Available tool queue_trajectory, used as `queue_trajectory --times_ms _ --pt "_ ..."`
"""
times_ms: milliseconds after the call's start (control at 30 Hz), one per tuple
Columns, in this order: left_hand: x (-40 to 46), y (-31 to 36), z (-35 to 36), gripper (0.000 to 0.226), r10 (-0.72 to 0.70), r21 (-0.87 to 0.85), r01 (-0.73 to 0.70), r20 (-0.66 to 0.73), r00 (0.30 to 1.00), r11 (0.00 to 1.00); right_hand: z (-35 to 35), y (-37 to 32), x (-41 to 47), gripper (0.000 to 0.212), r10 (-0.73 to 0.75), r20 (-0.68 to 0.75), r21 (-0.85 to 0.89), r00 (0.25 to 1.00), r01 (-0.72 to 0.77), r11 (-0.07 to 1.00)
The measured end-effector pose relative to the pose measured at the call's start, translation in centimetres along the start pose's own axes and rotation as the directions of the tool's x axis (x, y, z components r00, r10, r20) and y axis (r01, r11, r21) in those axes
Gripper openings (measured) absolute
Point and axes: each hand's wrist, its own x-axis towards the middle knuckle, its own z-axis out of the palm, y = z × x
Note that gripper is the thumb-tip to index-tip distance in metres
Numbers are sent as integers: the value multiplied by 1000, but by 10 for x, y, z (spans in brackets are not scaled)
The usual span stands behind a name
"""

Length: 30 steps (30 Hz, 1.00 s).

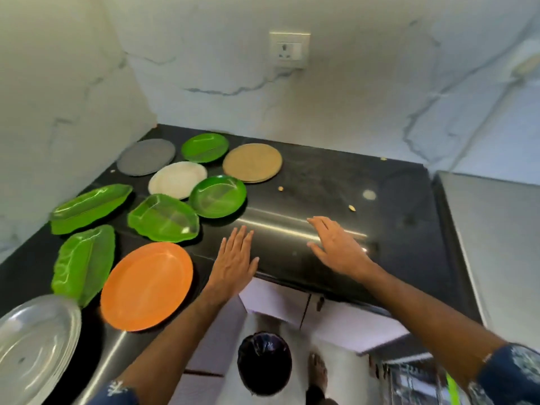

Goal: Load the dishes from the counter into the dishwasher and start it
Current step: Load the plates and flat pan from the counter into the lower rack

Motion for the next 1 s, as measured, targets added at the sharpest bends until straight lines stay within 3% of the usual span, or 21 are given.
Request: queue_trajectory --times_ms 167,300,533,733,833,1000 --pt "27 -40 16 74 -141 56 141 0 990 988 28 0 110 56 -82 147 63 986 73 995" --pt "48 -52 38 71 -160 57 159 -2 987 986 41 13 191 56 -53 216 73 975 38 997" --pt "49 -48 55 65 -202 119 211 -86 976 970 65 36 289 49 -170 177 -186 969 203 961" --pt "48 -47 55 66 -213 131 221 -75 974 966 77 41 320 12 -268 141 -194 953 293 936" --pt "49 -47 55 66 -209 121 220 -97 973 968 68 40 325 6 -356 143 -242 923 381 892" --pt "49 -50 58 65 -186 96 200 -137 973 975 30 47 320 9 -529 -74 -294 846 488 822"
